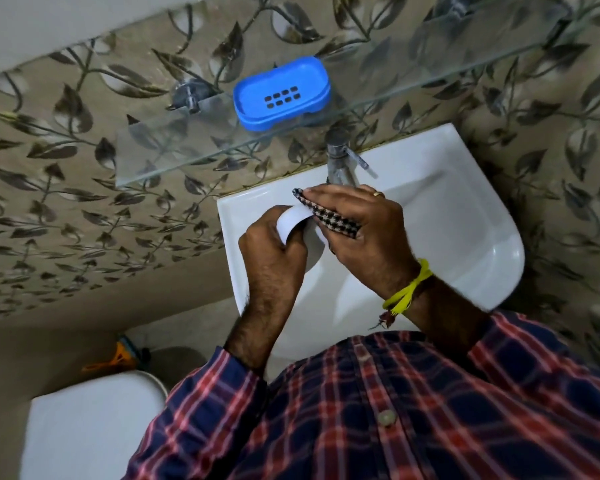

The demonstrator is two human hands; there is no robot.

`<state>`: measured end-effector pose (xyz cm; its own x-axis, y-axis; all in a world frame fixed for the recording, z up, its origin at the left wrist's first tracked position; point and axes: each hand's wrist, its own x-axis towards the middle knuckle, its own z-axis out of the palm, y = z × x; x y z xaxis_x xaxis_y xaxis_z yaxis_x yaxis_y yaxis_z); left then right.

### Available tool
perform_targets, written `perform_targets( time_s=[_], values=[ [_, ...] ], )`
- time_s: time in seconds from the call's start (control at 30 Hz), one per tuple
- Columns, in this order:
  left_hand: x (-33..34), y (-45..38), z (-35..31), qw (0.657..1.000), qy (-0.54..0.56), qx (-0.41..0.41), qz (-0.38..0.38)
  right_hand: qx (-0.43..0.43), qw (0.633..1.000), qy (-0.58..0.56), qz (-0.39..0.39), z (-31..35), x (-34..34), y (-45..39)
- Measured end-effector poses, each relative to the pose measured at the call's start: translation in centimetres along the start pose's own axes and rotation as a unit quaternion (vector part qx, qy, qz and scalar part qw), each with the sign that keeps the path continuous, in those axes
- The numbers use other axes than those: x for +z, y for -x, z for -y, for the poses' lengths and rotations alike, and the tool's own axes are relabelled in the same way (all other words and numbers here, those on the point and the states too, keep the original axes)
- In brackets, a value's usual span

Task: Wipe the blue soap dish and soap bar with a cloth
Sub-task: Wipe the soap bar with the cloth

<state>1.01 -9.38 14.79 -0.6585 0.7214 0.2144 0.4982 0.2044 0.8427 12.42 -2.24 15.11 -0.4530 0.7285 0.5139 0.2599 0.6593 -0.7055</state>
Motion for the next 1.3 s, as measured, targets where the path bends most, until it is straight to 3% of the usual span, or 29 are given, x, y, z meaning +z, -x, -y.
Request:
perform_targets(
  time_s=[0.1,0.17,0.27,0.37,0.43,0.53,0.67,0.8,1.0,1.13,1.3],
  values=[
    [-0.4,0.2,-0.8,0.999,0.018,0.025,-0.028,0.112,0.991,-0.05,-0.051,-0.2,0.1,0.9],
    [-0.2,0.4,-1.3,0.999,0.039,0.02,-0.011,0.133,0.987,-0.042,-0.077,-0.1,0.4,1.4],
    [-0.6,0.5,-1.3,0.999,0.012,-0.013,0.032,0.052,0.992,0.066,-0.089,-0.1,0.0,0.6],
    [-1.7,0.3,-1.7,0.985,-0.165,-0.019,0.045,-0.074,0.981,0.163,-0.072,0.4,-0.6,-0.2],
    [-2.3,0.3,-2.5,0.977,-0.209,-0.021,0.027,-0.121,0.972,0.191,-0.062,1.0,-0.7,-0.5],
    [-3.0,0.2,-3.0,0.979,-0.198,-0.045,0.019,-0.136,0.967,0.208,-0.058,1.6,-0.3,-0.6],
    [-3.9,0.0,-2.4,0.98,-0.131,-0.102,0.112,-0.155,0.964,0.214,-0.017,1.7,0.2,0.4],
    [-3.1,0.0,-2.2,0.973,-0.19,-0.075,0.106,-0.179,0.965,0.189,0.007,1.5,1.1,0.6],
    [-3.3,0.5,-1.2,0.984,-0.16,-0.032,0.069,-0.111,0.978,0.178,-0.019,-0.6,0.1,0.6],
    [-3.6,-0.1,-0.3,0.992,-0.117,-0.026,0.038,-0.165,0.968,0.189,-0.019,0.3,0.9,0.6],
    [-3.3,0.6,0.1,0.998,-0.059,-0.026,0.017,-0.044,0.981,0.186,-0.036,-0.9,0.0,0.0]
  ],
)
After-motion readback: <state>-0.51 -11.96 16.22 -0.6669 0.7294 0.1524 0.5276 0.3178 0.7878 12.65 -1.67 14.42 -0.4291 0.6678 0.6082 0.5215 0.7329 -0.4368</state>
